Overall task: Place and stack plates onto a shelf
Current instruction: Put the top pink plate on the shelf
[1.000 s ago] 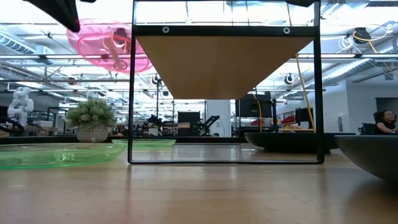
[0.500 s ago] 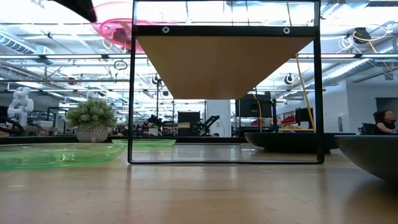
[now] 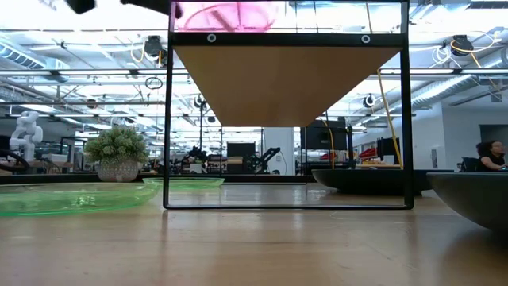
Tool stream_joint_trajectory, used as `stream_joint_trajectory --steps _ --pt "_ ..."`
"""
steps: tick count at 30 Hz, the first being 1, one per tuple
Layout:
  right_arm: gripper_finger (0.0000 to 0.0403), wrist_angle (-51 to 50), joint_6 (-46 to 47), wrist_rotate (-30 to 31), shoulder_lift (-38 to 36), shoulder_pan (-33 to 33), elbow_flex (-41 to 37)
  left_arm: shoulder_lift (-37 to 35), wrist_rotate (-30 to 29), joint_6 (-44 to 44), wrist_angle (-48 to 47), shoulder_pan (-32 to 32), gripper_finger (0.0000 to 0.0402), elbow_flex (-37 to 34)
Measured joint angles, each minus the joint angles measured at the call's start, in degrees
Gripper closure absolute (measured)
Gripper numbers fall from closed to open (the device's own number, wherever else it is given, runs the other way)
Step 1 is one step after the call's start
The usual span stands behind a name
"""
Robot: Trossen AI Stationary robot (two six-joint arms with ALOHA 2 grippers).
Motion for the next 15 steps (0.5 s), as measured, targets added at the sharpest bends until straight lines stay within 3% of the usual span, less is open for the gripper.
stream_joint_trajectory --steps 15 --pt "0.0354 -0.4 -0.4 0.2 -1.3 0.0 0.0 9.1 5.5 4.0 11.7 0.5 0.0398 0.0"
